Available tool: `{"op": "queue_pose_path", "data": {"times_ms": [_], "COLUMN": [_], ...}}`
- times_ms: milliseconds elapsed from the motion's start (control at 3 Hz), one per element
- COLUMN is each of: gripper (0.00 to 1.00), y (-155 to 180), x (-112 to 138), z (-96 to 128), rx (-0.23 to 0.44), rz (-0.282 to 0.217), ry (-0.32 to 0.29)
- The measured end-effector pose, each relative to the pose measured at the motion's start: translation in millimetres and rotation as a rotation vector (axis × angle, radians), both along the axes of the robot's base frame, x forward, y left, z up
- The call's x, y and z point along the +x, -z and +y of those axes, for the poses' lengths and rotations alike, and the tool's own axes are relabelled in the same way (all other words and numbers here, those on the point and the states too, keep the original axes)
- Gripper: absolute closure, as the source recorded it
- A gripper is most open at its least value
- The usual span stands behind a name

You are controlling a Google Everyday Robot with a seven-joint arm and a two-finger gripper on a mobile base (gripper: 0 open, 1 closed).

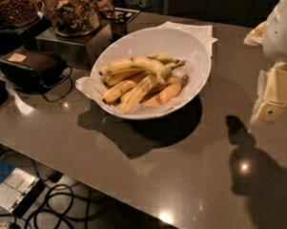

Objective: Pick banana from white bowl

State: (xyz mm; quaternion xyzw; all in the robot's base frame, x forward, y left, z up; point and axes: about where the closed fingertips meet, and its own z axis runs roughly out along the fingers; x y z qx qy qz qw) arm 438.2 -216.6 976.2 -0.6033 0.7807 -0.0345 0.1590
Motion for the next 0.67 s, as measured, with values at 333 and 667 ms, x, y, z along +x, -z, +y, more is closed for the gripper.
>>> {"op": "queue_pose_path", "data": {"times_ms": [333, 667], "gripper": [0.00, 0.00], "y": [0, -10], "x": [0, 6], "z": [0, 21], "rx": [0.000, 0.003], "rz": [0.000, 0.032], "ry": [0.000, -0.019]}}
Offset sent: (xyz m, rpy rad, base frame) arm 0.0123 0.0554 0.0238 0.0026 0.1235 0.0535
